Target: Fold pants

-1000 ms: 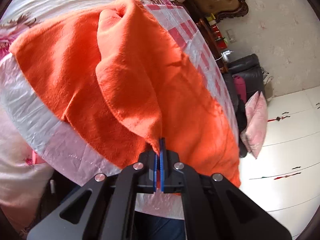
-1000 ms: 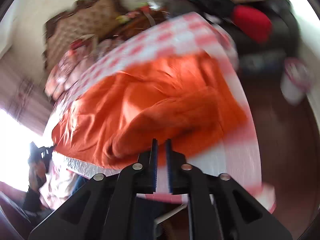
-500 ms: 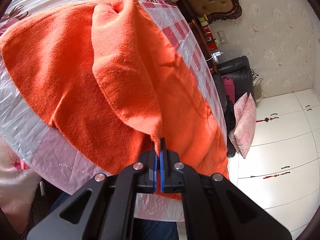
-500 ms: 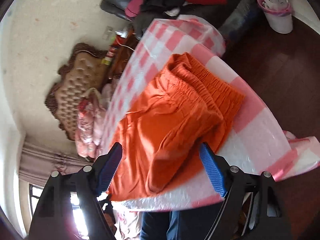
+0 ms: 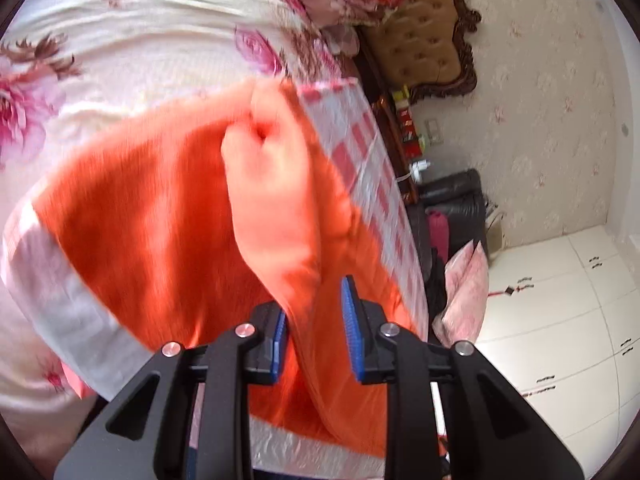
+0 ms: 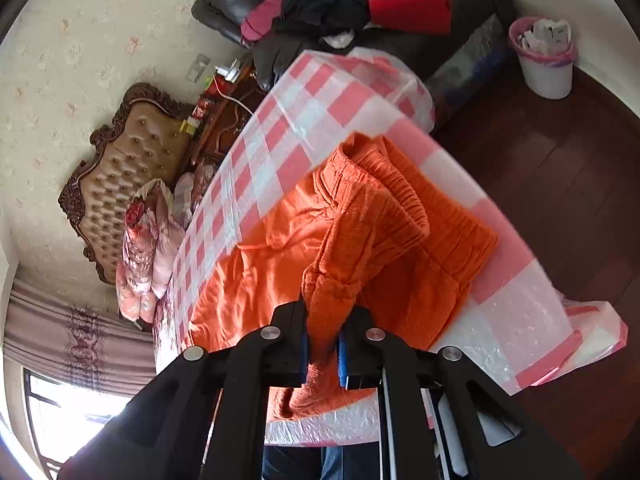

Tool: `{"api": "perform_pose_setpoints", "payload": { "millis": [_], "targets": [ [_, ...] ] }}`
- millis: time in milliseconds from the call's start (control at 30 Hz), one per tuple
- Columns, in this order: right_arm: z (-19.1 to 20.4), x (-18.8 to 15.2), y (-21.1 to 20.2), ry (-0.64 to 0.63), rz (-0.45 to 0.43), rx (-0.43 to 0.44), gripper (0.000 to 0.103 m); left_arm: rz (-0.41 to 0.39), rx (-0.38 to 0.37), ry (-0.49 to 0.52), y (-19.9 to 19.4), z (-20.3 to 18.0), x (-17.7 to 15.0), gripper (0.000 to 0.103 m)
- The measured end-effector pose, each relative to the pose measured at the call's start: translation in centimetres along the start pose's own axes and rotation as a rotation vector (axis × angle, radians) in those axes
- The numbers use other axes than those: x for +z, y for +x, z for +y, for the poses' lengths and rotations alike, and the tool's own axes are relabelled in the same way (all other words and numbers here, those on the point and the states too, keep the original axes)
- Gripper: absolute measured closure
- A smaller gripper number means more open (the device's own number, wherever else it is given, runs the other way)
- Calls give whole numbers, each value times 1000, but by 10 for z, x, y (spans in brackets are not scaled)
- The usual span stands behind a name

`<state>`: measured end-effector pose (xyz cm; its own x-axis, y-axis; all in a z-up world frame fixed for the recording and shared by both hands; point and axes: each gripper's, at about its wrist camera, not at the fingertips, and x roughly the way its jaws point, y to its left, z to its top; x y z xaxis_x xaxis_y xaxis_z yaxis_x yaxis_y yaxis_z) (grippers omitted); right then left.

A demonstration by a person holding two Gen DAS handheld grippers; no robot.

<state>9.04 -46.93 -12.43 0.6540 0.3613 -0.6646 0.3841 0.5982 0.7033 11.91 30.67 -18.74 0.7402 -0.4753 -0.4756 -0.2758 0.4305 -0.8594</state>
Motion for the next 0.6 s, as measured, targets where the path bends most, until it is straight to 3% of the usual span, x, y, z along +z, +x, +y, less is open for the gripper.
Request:
{"api": "perform_pose_setpoints", "payload": {
  "millis": [133,167,200,300,433,533,600],
  "targets": [
    [7,5,0,-10,-11,-3,92,-7,13,-11,-2,2,15,81],
    [9,5,3,-12,-8,-7,92,-3,18,-29,0,4,15,85],
    [9,5,5,-10,-5,-10,92,-8,19,-56,0,8,17,99],
    [12,5,7,14,4,-14,92,-27,86,-15,-4,-4,19,101],
    [30,27,3,53,20,20,92,-1,101,94,5,-74,51,101],
    [65,68,1,89,5,62,93,28,87,132,32,-142,90,101],
    [94,100,3,82,-30,69,93,22,121,173,52,-181,111,101]
  ]
}}
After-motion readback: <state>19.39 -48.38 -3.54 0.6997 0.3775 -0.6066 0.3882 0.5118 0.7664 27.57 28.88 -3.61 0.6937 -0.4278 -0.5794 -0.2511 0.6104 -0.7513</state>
